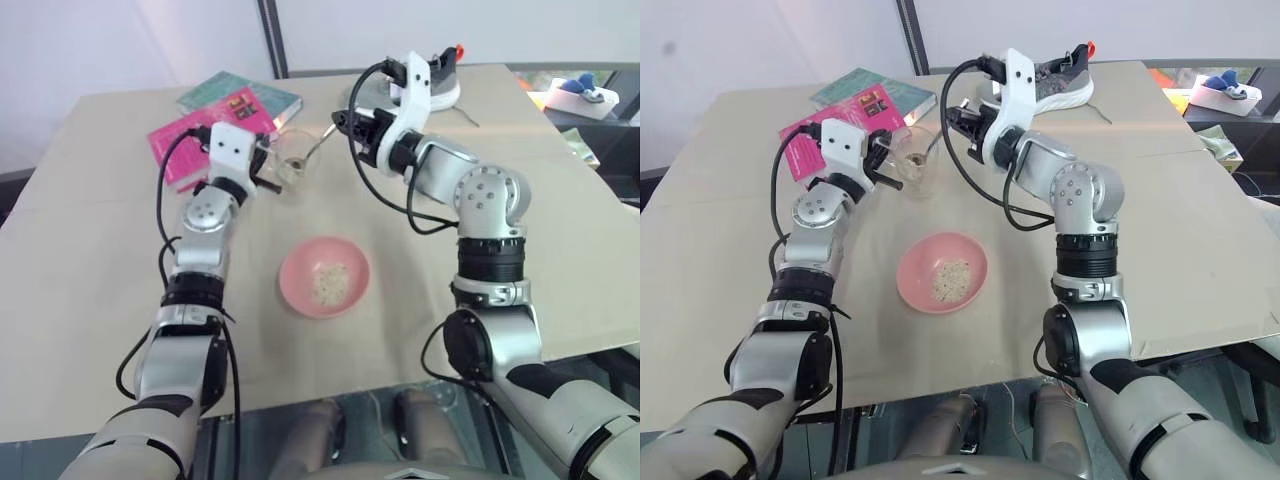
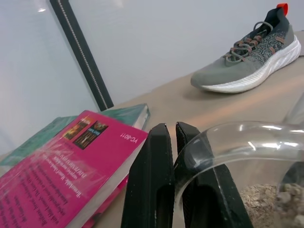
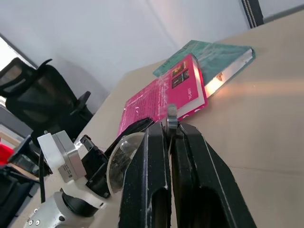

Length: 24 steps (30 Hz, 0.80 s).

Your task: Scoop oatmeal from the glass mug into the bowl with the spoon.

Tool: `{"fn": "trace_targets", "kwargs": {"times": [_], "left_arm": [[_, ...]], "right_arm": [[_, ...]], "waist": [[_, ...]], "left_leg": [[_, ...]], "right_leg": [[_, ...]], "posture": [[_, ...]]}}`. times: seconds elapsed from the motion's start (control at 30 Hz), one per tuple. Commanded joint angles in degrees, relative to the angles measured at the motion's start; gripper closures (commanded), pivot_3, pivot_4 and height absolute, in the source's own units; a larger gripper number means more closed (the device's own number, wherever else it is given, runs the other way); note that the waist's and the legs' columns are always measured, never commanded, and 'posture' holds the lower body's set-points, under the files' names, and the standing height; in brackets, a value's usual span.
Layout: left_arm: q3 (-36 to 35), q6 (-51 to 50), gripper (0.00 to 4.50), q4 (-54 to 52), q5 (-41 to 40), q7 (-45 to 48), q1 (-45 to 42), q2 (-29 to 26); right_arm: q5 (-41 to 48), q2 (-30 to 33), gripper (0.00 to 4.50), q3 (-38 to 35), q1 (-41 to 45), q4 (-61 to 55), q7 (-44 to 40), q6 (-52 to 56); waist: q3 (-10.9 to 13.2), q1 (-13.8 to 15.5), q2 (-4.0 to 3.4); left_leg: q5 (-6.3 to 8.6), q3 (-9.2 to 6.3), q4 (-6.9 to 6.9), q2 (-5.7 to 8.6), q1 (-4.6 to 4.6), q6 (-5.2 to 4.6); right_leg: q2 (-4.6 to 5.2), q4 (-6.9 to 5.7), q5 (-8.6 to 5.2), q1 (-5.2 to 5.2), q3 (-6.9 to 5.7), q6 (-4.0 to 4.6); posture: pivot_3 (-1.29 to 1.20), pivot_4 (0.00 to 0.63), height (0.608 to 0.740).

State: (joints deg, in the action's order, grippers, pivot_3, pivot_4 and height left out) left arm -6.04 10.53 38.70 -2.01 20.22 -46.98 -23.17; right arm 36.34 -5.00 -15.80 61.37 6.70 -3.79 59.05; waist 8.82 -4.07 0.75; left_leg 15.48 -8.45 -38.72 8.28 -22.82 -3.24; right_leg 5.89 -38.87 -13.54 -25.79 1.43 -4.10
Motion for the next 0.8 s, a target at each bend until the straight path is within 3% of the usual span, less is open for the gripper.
{"fn": "trace_targets", "kwargs": {"times": [0.03,0.37,0.8], "left_arm": [[0.3,2.3,4.46,-0.6,0.5,-0.2,-2.4,-0.2],[1.9,3.8,4.46,3.8,2.0,0.3,-4.5,-0.6],[2.5,4.1,4.46,4.2,2.2,1.5,-4.2,-0.6]], "right_arm": [[4.7,-1.0,4.50,-3.9,1.1,-3.0,3.3,2.6],[12.6,0.2,4.50,-13.0,3.2,-1.8,13.0,5.9],[20.3,1.4,4.50,-15.8,2.6,-2.9,21.1,6.4]], "waist": [[0.0,0.0,0.00],[0.0,0.0,0.00],[0.0,-0.1,0.00]], "left_leg": [[0.00,0.00,0.00,0.00,0.00,0.00],[0.00,0.01,0.00,0.00,-0.01,0.00],[0.00,0.01,0.00,0.00,-0.02,0.00]], "right_leg": [[0.00,0.00,0.00,0.00,0.00,0.00],[0.01,-0.03,0.00,-0.01,0.03,0.00],[0.02,-0.03,0.00,-0.01,0.18,0.00]], "posture": [[0.00,0.150,0.740],[0.00,0.150,0.740],[0.00,0.150,0.740]]}}
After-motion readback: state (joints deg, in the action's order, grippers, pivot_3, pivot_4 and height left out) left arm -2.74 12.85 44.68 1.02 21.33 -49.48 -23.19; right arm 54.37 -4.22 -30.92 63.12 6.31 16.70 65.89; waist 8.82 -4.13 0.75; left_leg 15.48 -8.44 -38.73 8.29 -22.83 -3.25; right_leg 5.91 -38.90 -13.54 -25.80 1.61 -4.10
